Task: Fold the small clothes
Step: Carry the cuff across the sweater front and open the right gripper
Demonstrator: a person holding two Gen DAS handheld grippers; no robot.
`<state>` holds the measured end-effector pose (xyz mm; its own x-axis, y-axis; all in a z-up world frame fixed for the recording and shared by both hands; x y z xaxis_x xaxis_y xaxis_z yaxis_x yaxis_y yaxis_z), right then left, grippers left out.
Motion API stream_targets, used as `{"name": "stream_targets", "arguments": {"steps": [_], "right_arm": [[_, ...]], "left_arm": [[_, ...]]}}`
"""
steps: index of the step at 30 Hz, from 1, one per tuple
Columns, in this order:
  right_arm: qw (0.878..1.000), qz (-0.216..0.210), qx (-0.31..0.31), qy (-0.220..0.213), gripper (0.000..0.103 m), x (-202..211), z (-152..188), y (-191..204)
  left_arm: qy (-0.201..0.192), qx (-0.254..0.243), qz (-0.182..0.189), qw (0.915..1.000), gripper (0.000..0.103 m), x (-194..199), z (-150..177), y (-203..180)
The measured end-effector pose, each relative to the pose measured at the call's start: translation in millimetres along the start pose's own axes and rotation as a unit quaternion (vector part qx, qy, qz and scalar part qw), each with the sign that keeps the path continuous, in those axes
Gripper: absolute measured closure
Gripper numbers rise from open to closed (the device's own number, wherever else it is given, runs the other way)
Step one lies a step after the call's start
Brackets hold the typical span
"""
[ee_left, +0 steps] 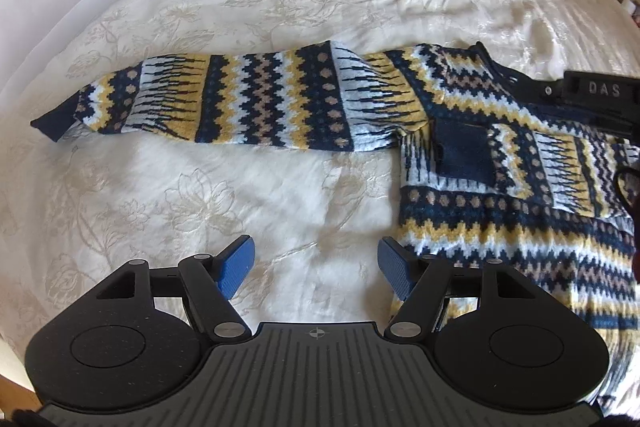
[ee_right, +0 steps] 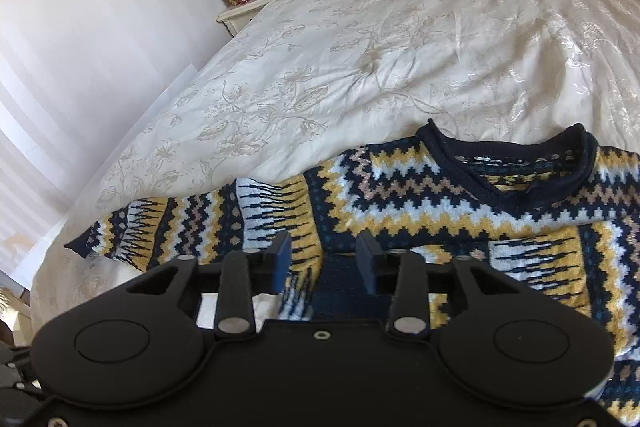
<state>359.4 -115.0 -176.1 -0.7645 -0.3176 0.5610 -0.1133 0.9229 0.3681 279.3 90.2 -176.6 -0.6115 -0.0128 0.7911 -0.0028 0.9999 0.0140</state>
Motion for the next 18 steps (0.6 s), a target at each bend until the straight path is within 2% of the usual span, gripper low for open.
{"name": "stream_targets", "arguments": {"steps": [3,6,9,14,18], "right_arm": [[0.999,0.031,0.016,0.009,0.050,5,6,-15],[0.998,0.066,0.019,0.017,0.043,24,14,-46],[0.995,0.101,0.008,0.022,0.043,45,23,-81],[0.989,0.144,-0.023,0.028,0.039,70,33,-130],[0.985,0.165,-0.038,0.030,0.038,80,36,-158]], "left_arm": [[-0.002,-0.006,0.019,0.9998,0.036,-11,-8,-19],[-0.006,-0.016,0.039,0.9991,0.036,-26,-19,-45],[-0.005,-0.030,0.053,0.9982,0.036,-46,-27,-72],[0.010,-0.053,0.064,0.9965,0.038,-81,-34,-111],[0.021,-0.062,0.056,0.9963,0.040,-108,-36,-128]]}}
Point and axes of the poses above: each gripper's, at about its wrist camera, not at the fingertips, and x roughly against the way its jaws point, y to its left, z to its underside, the point moved 7 cm from there along -x, roughly the way its jaws point, and after that the axes turned 13 degrees about -y, right-handed, at the moved point
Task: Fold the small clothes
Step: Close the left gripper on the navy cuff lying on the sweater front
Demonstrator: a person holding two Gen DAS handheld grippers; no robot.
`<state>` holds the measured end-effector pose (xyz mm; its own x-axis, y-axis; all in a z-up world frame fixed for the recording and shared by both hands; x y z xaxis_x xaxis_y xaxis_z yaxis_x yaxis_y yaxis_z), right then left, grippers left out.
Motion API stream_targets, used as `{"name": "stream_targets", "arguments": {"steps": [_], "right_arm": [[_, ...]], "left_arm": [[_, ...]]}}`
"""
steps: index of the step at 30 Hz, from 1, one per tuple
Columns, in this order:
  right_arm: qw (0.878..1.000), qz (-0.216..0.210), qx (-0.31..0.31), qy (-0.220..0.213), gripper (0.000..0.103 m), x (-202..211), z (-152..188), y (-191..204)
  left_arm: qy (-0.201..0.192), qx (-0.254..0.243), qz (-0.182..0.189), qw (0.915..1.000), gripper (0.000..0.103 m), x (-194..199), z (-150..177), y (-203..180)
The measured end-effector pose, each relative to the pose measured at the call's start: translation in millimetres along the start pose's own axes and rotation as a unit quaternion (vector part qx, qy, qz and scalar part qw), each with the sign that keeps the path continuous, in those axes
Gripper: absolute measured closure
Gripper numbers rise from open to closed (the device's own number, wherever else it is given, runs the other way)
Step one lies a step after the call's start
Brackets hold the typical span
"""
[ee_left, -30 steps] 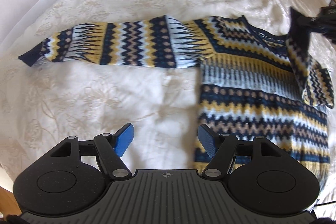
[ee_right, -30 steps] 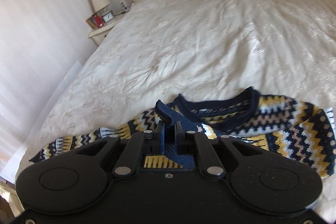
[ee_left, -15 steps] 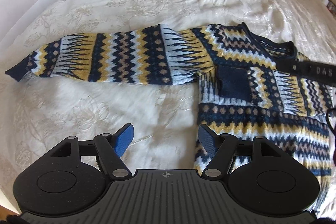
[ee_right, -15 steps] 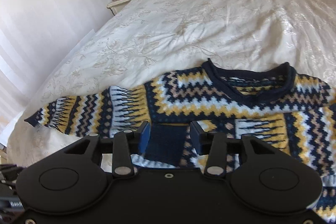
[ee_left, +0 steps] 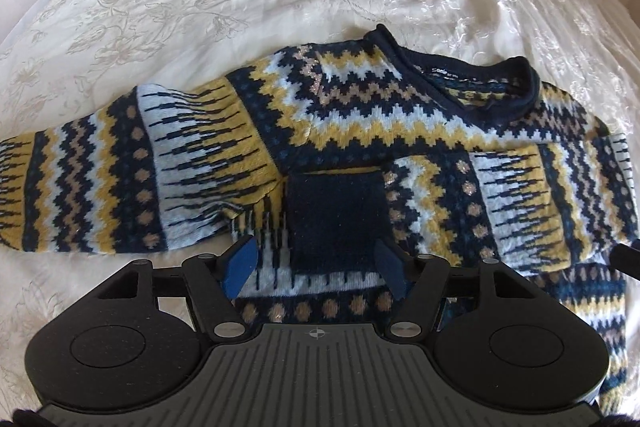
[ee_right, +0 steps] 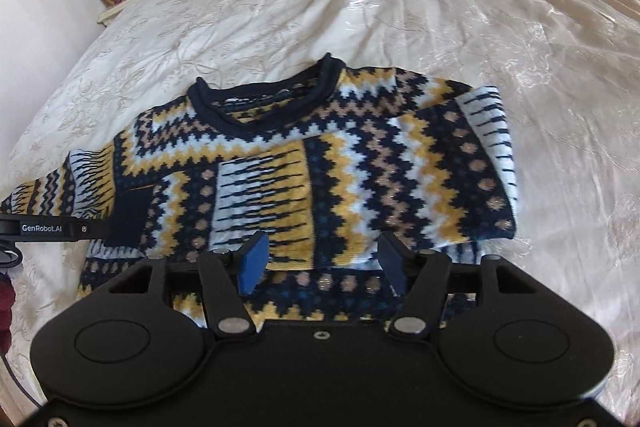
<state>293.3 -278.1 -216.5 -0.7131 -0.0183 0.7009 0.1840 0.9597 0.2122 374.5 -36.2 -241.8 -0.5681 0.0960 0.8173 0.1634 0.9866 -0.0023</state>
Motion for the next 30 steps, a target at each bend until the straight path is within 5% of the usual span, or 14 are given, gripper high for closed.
{"name": "stream_targets", "arguments": {"steps": [9,12,15,18,25,30], "right_arm": [[0.999,0.010,-0.029,0.012,0.037,-15,3,-31],[0.999,0.009,-0.032,0.018,0.037,-20,5,-33],[0.999,0.008,-0.035,0.022,0.037,-23,7,-33],[0.999,0.007,-0.040,0.022,0.037,-24,8,-32],[0.999,0.007,-0.031,0.020,0.037,-23,6,-34],[0.999,0.028,-0.028,0.011,0.034,-27,-4,-53]], "left_arm": [[0.025,0.015,-0.014,0.9995,0.050,-37,0,-1],[0.013,0.007,-0.021,0.9997,0.065,-37,-3,-5],[0.000,-0.011,-0.043,0.9990,0.090,-34,-7,-4],[-0.018,-0.011,-0.034,0.9992,0.099,-26,-14,-1],[-0.056,0.013,-0.050,0.9971,0.099,-5,-31,18],[-0.045,0.020,-0.059,0.9970,0.099,-15,-30,30]]}}
Point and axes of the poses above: each gripper's, at about its wrist camera, not at the fingertips, and x roughly against the way its jaws point, y to its left, z to its underside, the point moved 7 cm from there along -x, roughly the way its jaws point, and after that the axes turned 13 degrees about -y, right-handed, at the moved point
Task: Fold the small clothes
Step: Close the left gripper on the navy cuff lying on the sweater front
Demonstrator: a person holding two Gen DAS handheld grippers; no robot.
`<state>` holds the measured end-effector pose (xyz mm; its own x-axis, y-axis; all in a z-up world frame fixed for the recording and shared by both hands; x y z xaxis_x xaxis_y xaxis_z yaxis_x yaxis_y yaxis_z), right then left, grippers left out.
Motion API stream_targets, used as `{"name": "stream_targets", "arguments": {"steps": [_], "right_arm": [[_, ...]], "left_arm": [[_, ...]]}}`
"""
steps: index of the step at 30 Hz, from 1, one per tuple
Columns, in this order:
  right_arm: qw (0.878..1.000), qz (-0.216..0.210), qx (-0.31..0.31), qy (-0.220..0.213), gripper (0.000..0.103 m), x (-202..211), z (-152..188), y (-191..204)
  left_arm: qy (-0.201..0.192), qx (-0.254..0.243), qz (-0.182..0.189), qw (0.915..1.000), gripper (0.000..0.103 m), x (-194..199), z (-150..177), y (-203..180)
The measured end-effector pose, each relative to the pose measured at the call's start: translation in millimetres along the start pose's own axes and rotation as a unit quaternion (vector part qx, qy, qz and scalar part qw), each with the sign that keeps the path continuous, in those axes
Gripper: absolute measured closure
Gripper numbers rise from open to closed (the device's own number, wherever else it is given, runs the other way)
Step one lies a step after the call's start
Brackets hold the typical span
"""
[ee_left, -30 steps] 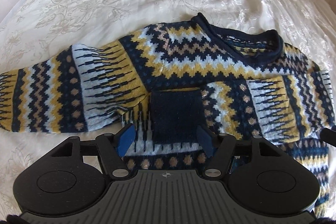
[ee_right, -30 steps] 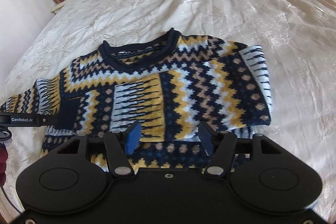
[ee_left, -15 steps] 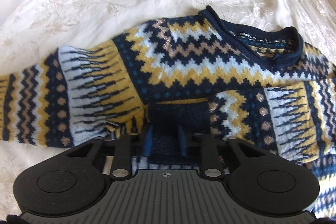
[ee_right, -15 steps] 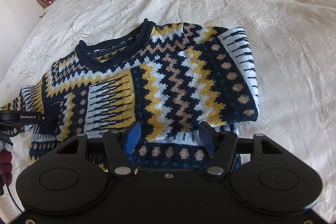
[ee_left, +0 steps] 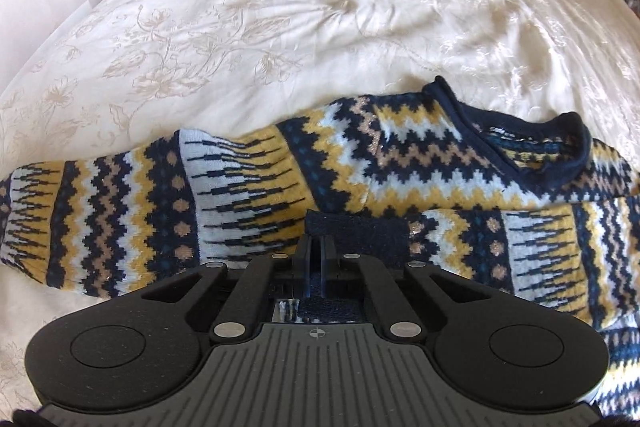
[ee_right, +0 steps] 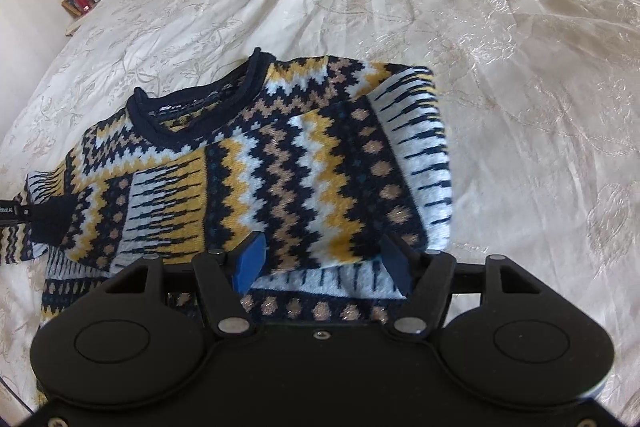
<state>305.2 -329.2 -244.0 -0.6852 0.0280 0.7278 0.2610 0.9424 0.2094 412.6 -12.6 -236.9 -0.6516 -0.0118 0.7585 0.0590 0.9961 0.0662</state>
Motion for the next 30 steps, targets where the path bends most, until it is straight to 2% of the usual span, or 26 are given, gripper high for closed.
{"name": "stream_targets", "arguments": {"steps": [3,8,10,14,18,20,22,30], "right_arm": [[1.000,0.015,0.001,-0.005,0.033,-10,-10,-13],[0.999,0.043,0.004,0.001,0.033,-34,-23,-32],[0.998,0.059,0.004,0.014,0.033,-46,-24,-39],[0.997,0.065,-0.003,0.033,0.025,-60,-18,-47],[0.997,0.065,0.003,0.039,0.016,-67,-15,-46],[0.997,0.064,0.003,0.042,0.011,-70,-14,-45],[0.997,0.056,0.002,0.046,0.001,-74,-13,-43],[0.997,0.065,0.001,0.044,0.000,-80,-10,-42]], "left_arm": [[0.015,-0.012,0.001,0.9998,0.099,-11,8,-3],[0.062,-0.024,-0.014,0.9977,0.093,-31,22,-6],[0.068,-0.038,-0.022,0.9967,0.086,-36,21,-9],[0.073,-0.073,-0.042,0.9938,0.082,-42,20,-16],[0.070,-0.083,-0.048,0.9929,0.081,-44,21,-18],[0.068,-0.087,-0.050,0.9926,0.080,-44,21,-19],[0.067,-0.089,-0.050,0.9925,0.080,-44,21,-19],[0.065,-0.080,-0.048,0.9936,0.076,-43,23,-18]]}}
Point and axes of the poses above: each gripper's, at about its wrist camera, not at the fingertips, and x roughly against the way its jaws point, y to its left, z to its underside, the point moved 7 cm from there along -x, roughly the way its jaws point, and after that the axes turned 13 degrees about -y, right-handed, at the moved point
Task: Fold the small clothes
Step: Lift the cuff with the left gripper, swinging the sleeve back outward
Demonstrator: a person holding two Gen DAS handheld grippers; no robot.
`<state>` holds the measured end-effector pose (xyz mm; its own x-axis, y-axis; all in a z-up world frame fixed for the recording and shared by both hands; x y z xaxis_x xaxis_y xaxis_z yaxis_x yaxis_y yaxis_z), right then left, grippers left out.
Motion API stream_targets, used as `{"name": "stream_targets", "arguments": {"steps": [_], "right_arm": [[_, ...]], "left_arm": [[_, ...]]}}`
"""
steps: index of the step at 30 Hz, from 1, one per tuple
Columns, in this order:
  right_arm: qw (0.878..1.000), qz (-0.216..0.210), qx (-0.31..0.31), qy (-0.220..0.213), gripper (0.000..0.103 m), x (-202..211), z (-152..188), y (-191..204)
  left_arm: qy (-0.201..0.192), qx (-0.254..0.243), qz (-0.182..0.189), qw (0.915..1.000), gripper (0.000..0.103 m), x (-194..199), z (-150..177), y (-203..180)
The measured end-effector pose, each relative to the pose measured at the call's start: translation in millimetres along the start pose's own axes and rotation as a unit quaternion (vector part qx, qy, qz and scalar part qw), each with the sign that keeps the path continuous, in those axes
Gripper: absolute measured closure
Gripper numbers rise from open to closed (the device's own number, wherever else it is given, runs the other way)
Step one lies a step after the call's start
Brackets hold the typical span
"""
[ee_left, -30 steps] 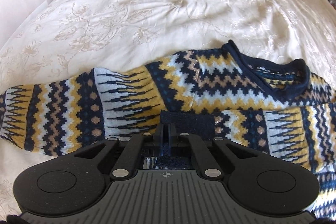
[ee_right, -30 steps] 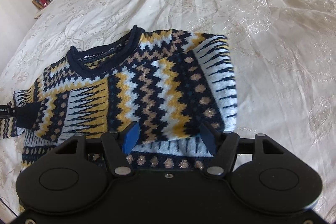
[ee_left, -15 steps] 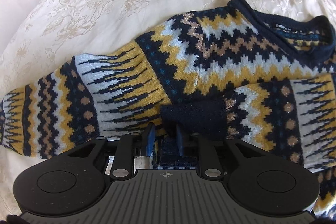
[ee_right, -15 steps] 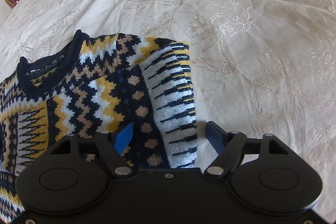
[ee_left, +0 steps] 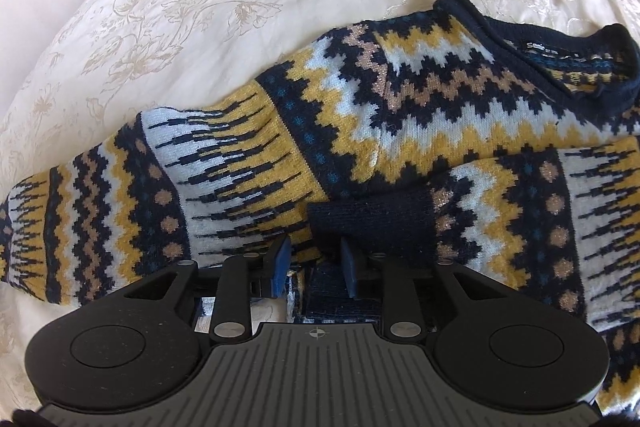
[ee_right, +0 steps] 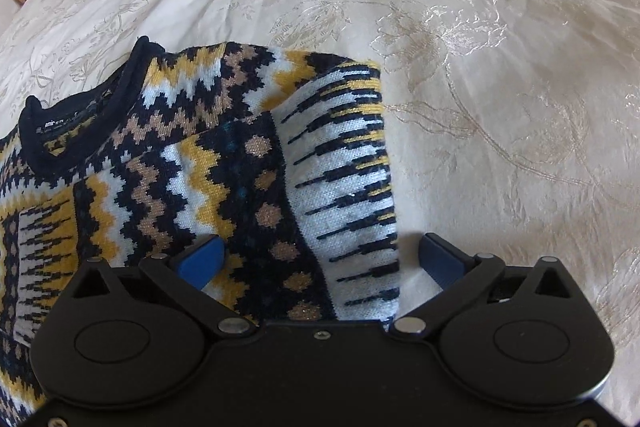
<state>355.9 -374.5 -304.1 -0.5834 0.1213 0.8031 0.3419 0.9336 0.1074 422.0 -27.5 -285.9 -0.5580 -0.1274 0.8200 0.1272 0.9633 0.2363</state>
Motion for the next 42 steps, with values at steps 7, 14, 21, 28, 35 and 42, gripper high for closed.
{"name": "stream_targets", "arguments": {"steps": [7,14,21,28,35,42], "right_arm": [[1.000,-0.003,0.001,-0.013,0.000,3,3,-1],[1.000,-0.002,0.000,0.005,0.000,2,-5,2],[1.000,-0.014,-0.016,-0.021,0.001,37,-14,6],[0.996,-0.048,-0.024,-0.066,0.001,99,-10,29],[0.995,-0.080,-0.011,-0.061,0.001,141,28,77],[0.994,-0.100,-0.016,-0.044,0.001,162,68,123]], "left_arm": [[0.005,0.000,-0.028,0.9996,0.047,-3,-1,11],[0.009,0.051,-0.019,0.9985,0.017,-11,2,40],[0.012,0.091,0.052,0.9944,0.011,-11,4,68],[-0.007,0.148,0.095,0.9844,0.011,23,31,103],[-0.008,0.227,0.080,0.9707,0.011,54,73,176],[-0.027,0.269,0.032,0.9622,0.011,64,87,269]]}}
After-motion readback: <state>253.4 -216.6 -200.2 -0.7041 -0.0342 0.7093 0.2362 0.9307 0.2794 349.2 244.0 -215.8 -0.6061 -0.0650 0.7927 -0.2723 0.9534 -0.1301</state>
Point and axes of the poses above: each gripper's, at about its wrist camera, not at the fingertips, and x roughly against the way its jaws point, y to its left, z to its underside, the point moved 7 cm from there along -x, roughly the way its jaws point, and after that the axes turned 13 degrees about -y, right-handed, at the moved point
